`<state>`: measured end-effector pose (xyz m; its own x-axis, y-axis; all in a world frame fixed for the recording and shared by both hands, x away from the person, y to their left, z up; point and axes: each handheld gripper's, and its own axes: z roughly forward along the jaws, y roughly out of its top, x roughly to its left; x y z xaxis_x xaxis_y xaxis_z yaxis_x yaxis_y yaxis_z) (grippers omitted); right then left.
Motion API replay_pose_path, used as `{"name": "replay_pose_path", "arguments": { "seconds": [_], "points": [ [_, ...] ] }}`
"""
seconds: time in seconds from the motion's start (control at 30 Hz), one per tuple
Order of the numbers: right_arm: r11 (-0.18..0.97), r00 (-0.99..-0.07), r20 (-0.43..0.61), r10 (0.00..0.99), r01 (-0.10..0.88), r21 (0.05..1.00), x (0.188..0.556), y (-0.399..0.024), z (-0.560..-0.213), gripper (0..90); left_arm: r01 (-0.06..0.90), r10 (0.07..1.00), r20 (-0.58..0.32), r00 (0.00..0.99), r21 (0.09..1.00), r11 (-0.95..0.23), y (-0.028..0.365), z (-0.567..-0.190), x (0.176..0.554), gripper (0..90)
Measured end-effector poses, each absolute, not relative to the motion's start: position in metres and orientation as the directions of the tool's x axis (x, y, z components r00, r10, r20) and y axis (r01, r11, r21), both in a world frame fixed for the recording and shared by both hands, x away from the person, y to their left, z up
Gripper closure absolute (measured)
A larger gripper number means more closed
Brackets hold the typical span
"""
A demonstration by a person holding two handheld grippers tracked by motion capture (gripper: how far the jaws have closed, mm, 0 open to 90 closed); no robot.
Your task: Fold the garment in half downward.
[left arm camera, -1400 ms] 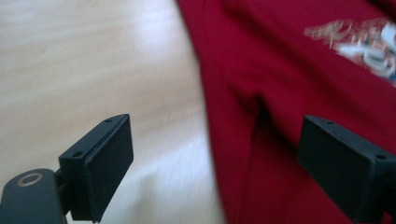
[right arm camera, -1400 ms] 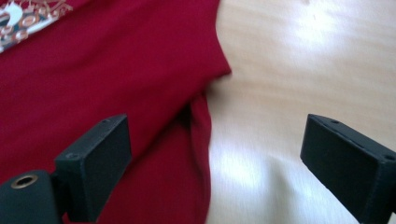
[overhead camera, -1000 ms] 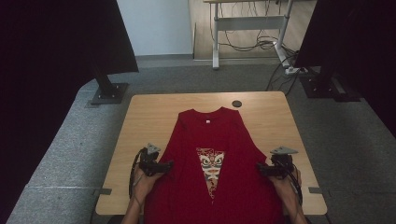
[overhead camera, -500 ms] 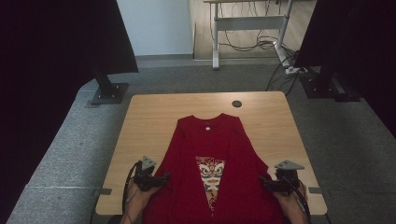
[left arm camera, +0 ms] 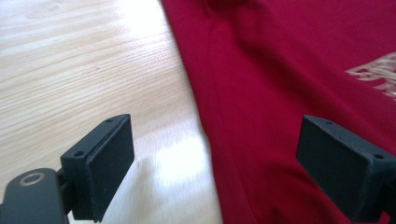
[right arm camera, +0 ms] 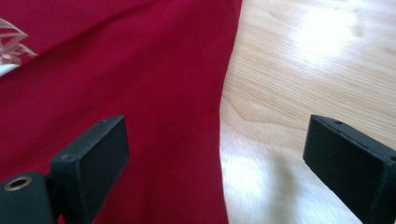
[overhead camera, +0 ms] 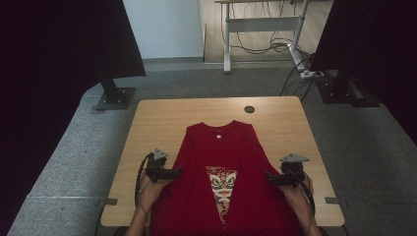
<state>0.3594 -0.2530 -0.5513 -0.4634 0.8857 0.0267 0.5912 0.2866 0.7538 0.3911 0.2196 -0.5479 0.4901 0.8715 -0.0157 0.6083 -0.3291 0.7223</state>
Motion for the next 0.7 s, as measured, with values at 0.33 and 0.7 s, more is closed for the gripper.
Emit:
{"name": "replay_pose_path", "arguments": {
  "seconds": [0.33, 0.7],
  "points": [
    [0.285, -0.446, 0.027, 0.895, 0.616, 0.735, 0.351, -0.254, -0.56, 8.9, 0.589, 0.868, -0.004, 0.496, 0.737, -0.333, 0.224, -0.554, 0.376, 12.7],
    [0.298, -0.467, 0.028, 0.884, 0.609, 0.735, 0.306, -0.255, -0.56, 8.8, 0.582, 0.858, -0.005, 0.513, 0.737, -0.344, 0.231, -0.554, 0.328, 12.7]
  ]
}}
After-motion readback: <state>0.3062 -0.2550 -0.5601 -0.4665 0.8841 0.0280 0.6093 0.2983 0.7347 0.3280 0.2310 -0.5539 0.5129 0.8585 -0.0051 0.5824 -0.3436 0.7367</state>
